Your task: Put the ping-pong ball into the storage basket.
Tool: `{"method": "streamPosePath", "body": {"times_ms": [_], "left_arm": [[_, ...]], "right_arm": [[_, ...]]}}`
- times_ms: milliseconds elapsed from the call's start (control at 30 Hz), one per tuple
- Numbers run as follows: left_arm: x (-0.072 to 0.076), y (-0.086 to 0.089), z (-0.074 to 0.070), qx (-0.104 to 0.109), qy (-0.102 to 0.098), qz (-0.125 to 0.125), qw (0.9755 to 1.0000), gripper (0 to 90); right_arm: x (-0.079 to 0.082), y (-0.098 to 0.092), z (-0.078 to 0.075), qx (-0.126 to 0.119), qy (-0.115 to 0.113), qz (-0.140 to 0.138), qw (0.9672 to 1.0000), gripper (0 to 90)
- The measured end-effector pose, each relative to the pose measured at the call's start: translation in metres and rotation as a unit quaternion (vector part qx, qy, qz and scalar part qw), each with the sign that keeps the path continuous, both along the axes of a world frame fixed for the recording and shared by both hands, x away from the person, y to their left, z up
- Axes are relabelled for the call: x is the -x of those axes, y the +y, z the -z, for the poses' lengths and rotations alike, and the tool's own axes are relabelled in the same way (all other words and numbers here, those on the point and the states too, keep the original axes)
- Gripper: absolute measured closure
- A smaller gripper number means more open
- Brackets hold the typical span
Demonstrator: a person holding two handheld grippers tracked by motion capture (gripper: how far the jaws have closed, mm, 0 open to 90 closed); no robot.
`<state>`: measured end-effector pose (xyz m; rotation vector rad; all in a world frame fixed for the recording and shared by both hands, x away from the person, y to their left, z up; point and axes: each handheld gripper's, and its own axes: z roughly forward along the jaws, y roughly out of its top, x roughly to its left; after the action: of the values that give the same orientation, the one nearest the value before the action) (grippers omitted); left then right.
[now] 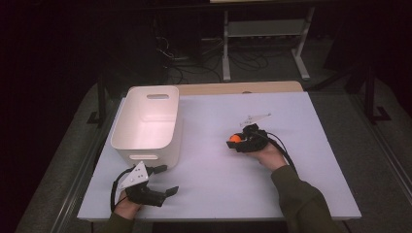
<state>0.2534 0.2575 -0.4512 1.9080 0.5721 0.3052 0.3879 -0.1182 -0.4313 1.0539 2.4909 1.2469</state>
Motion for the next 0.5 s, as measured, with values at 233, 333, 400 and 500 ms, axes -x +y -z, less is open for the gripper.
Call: {"method": "streamPosePath", "body": {"times_ms": [233,333,400,500], "left_arm": [[0.0,0.0,0.0,0.0,0.0,0.0,1.0,14.2],[0.0,0.0,0.0,0.0,0.0,0.0,1.0,14.1],[0.0,0.0,0.0,0.0,0.0,-0.001,1.0,14.2],[0.0,0.0,0.0,0.001,0.0,-0.001,1.0,14.1]], "right_arm": [[0.003,0.007,0.0,0.003,-0.001,-0.013,0.9999,49.4],[0.003,0.009,-0.001,0.003,-0.001,-0.016,0.9999,49.4],[0.004,0.011,-0.001,0.002,0.001,-0.017,0.9999,49.4],[0.005,0.013,0.0,0.003,0.001,-0.02,0.9998,49.4]]}}
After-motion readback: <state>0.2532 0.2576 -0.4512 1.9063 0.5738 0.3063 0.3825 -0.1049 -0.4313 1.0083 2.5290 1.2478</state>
